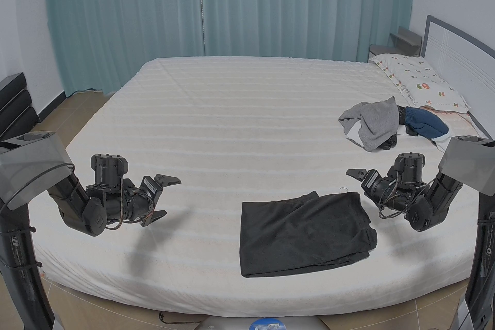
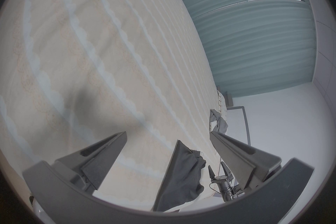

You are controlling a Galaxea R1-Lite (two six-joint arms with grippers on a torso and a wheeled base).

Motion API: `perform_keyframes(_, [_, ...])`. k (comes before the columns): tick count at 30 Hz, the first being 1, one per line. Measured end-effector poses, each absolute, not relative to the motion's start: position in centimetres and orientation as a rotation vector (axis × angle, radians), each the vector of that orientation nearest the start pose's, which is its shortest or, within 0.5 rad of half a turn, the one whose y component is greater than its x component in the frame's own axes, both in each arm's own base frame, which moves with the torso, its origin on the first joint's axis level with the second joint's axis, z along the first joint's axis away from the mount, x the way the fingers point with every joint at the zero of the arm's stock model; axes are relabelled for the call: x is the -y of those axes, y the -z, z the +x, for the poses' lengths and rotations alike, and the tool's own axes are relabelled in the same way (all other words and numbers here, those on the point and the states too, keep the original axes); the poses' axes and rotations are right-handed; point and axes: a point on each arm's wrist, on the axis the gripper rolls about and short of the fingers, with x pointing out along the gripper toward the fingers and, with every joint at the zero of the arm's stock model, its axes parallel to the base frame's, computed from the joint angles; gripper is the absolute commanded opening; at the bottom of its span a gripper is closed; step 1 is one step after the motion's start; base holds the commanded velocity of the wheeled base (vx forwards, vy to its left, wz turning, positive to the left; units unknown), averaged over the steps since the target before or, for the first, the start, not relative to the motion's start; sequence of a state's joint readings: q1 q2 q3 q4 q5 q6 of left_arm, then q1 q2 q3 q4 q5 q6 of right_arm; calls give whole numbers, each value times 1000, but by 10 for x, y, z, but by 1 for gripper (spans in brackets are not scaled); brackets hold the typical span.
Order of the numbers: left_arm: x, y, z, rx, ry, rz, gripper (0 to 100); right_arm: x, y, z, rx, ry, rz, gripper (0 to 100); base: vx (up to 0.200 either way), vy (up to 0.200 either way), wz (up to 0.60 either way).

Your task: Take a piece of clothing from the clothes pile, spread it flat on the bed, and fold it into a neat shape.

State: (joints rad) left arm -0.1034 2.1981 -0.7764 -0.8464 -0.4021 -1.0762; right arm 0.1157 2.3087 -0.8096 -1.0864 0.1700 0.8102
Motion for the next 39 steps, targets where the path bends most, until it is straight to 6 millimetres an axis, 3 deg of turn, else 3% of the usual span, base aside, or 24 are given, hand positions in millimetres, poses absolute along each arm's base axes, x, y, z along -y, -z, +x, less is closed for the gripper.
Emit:
perform_keyframes(8, [53, -27, 358, -794, 152, -1098, 100, -49, -11, 380, -516, -98, 802, 100, 0, -200, 0])
perform_keyframes(14, [60, -28, 359, -791, 165, -1077, 100, -54, -8, 379, -529, -108, 798, 100, 0, 0, 0])
perform_keyframes(26, [127, -11, 372, -756, 193, -834, 100, -83, 7, 377, -588, -167, 778, 100, 0, 0, 0])
perform_keyframes(31, [139, -1, 385, -762, 167, -793, 100, -87, 10, 377, -596, -173, 776, 100, 0, 0, 0])
perform_keyframes(39, [151, 12, 388, -779, 190, -722, 100, -90, 11, 378, -592, -181, 774, 100, 0, 0, 0])
